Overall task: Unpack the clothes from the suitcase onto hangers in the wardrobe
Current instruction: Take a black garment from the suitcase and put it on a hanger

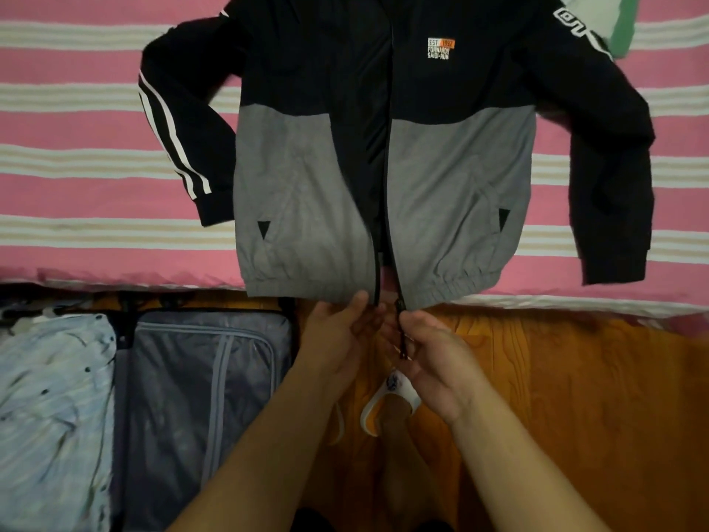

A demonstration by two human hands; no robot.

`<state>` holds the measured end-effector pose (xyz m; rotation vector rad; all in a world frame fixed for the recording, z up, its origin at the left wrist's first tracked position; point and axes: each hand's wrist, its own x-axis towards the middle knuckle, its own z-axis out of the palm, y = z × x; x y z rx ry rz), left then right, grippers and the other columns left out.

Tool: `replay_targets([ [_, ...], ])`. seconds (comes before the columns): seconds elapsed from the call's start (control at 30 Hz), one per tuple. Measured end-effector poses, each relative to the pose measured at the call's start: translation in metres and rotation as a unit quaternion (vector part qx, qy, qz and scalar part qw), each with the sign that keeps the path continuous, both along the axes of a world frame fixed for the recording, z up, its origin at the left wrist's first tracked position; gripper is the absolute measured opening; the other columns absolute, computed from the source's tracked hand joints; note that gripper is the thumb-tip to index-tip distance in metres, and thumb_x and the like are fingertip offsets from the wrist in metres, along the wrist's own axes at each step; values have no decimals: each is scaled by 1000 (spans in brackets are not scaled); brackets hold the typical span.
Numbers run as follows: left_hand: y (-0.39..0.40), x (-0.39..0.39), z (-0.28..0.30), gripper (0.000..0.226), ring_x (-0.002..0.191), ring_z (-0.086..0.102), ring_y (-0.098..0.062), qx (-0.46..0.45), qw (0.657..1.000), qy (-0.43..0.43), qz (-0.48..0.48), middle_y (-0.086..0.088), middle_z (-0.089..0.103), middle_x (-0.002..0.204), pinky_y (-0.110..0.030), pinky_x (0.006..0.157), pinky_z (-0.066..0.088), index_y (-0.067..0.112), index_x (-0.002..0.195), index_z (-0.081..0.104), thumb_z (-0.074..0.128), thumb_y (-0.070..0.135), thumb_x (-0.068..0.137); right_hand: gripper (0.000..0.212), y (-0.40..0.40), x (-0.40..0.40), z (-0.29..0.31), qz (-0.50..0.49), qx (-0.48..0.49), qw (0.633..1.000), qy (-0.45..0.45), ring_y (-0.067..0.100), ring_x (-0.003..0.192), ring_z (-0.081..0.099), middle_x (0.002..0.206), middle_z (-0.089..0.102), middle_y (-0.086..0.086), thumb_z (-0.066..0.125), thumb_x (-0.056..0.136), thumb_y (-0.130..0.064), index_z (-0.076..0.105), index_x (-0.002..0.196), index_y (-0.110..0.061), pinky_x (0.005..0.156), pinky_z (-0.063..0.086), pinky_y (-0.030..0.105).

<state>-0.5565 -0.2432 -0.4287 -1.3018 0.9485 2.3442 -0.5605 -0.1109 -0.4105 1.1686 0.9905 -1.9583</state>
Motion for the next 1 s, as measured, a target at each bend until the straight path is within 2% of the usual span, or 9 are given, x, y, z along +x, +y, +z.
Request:
replay_targets([
  [0.07,0,0,13,14,81,73,-27,-2,1000,-4,30,-20,72,94,-38,72,61,1,110,64,58,5,98,10,-7,1,11,-32,12,999,9,19,79,72,91,74,11,57,95,-4,66,99,-6,76,57,33],
  [0.13,4,-1,22,17,83,72,-29,4,998,-13,57,-23,71,98,-40,77,61,1,114,62,60,6,98,14,-12,2,18,-50,-1,999,17,20,82,72,96,74,13,56,96,-5,69,101,-4,73,61,32],
  [0.3,20,-5,31,11,88,69,-30,-37,995,-28,92,-21,70,100,-46,89,56,4,104,64,67,4,93,15,-29,-4,32,-47,14,998,28,20,81,73,92,74,13,58,95,-4,69,106,-2,72,60,29],
  [0.43,24,-12,34,14,86,64,-29,-51,993,-33,101,-20,67,98,-48,93,54,3,106,63,68,7,93,24,-34,-7,30,-70,17,997,26,21,83,73,102,72,19,58,94,-2,64,117,4,71,60,28],
  [0.6,24,-17,34,25,99,72,-33,-13,991,-21,133,-25,71,113,-49,95,57,-4,119,60,65,3,95,35,-37,-7,31,-115,-8,993,15,23,85,71,108,68,25,56,95,1,55,129,11,83,60,32],
  [0.7,23,-16,31,18,95,69,-32,-24,991,-25,127,-24,70,107,-51,97,56,-1,111,61,66,4,95,37,-37,-7,31,-106,-6,994,10,23,90,69,114,67,25,58,94,0,55,130,10,90,55,35],
  [0.77,24,-16,30,14,92,67,-30,-26,992,-25,124,-20,68,99,-51,97,55,2,106,61,67,5,94,35,-37,-7,33,-100,-4,995,8,20,86,70,108,69,21,58,94,0,57,128,8,91,55,34],
  [0.87,24,-16,28,11,85,67,-25,-36,992,-30,116,-15,68,92,-44,90,57,4,102,61,68,5,94,36,-38,-9,36,-92,4,996,5,17,84,70,105,70,18,58,95,-1,57,129,7,95,53,35],
  [1.0,25,-15,26,12,85,65,-26,-45,993,-22,105,-16,66,92,-42,87,56,3,104,62,68,6,94,39,-39,-10,37,-95,5,995,2,16,84,71,105,71,17,59,94,-2,56,132,6,92,54,35],
])
